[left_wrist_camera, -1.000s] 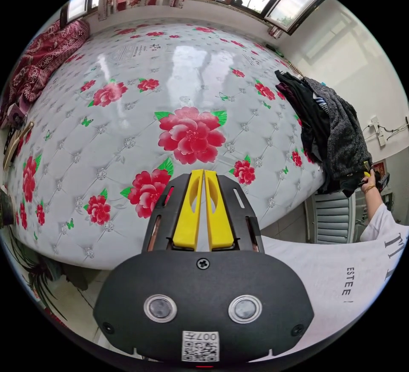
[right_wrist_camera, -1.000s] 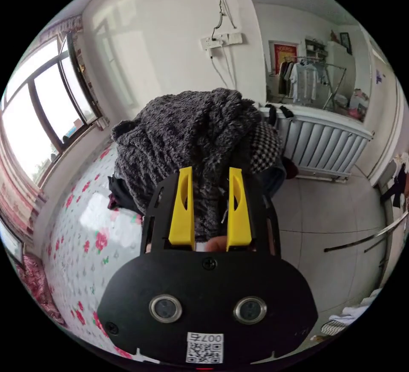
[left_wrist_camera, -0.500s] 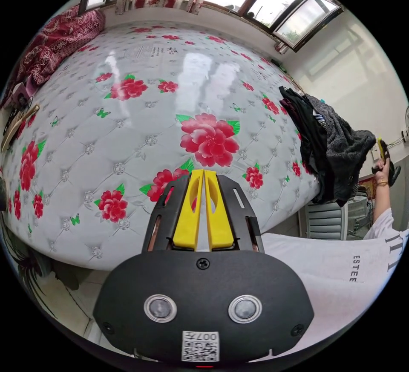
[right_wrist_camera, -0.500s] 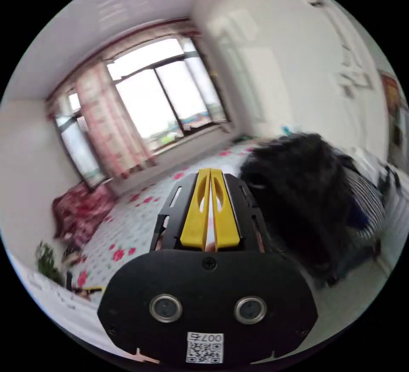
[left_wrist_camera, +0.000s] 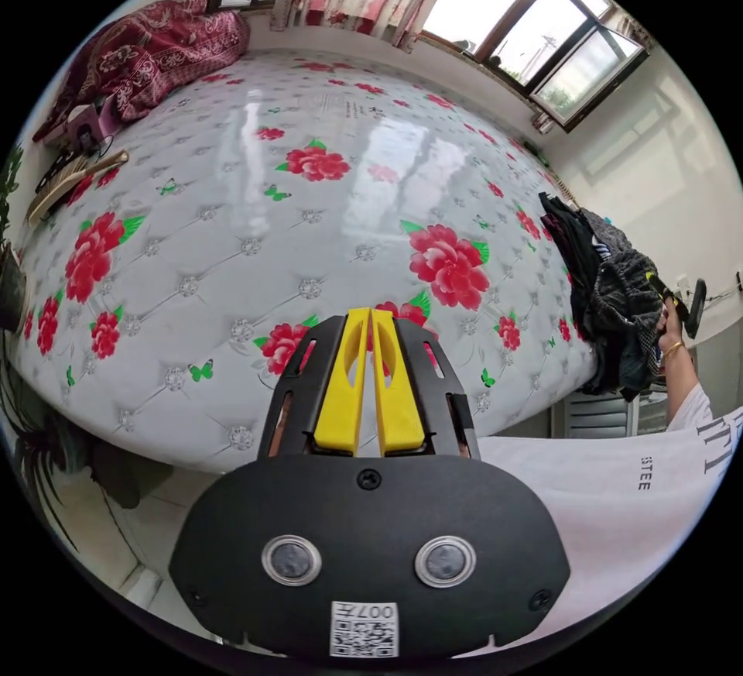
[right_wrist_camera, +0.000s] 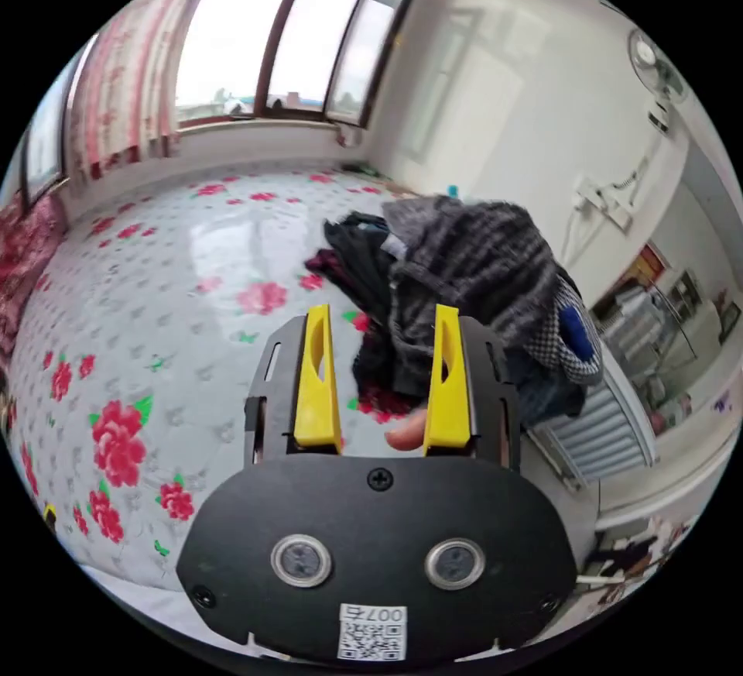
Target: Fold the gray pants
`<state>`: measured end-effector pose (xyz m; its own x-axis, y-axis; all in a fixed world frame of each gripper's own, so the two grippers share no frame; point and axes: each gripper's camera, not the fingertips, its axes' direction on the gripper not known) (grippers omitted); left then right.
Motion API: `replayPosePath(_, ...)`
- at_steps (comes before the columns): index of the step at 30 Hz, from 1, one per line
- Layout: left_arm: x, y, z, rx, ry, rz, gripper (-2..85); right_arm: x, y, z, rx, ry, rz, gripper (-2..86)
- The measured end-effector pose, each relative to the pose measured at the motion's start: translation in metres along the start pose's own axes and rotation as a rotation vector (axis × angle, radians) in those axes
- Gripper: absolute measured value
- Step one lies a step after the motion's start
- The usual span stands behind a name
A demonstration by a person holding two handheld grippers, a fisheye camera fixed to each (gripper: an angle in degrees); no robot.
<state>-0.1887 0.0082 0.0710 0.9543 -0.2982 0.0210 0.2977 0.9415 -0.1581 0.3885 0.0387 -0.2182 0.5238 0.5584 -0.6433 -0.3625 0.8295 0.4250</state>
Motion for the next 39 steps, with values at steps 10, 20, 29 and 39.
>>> replayPosePath(10,0.092,-0.038,0.028,-0.059,0.083,-0.063,-1.0,0.171,-0.035,0.162,-0.297,0.024,0.444,14.6)
replayPosePath(20,0.085,-0.049,0.02,-0.063,0.046,-0.047,-1.0,0.072,-0.057,0.049,0.169,-0.861,0.077,0.1)
replayPosePath(29,0.009,-0.05,-0.035,0.073,0.099,-0.085,-1.0,-0.179,0.058,-0.16,0.219,-1.548,-0.522,0.2)
replayPosePath(39,-0.216,0.008,-0.115,0.135,-0.169,-0.393,-0.9,-0.428,0.253,-0.248,-0.373,-1.553,-1.086,7.3)
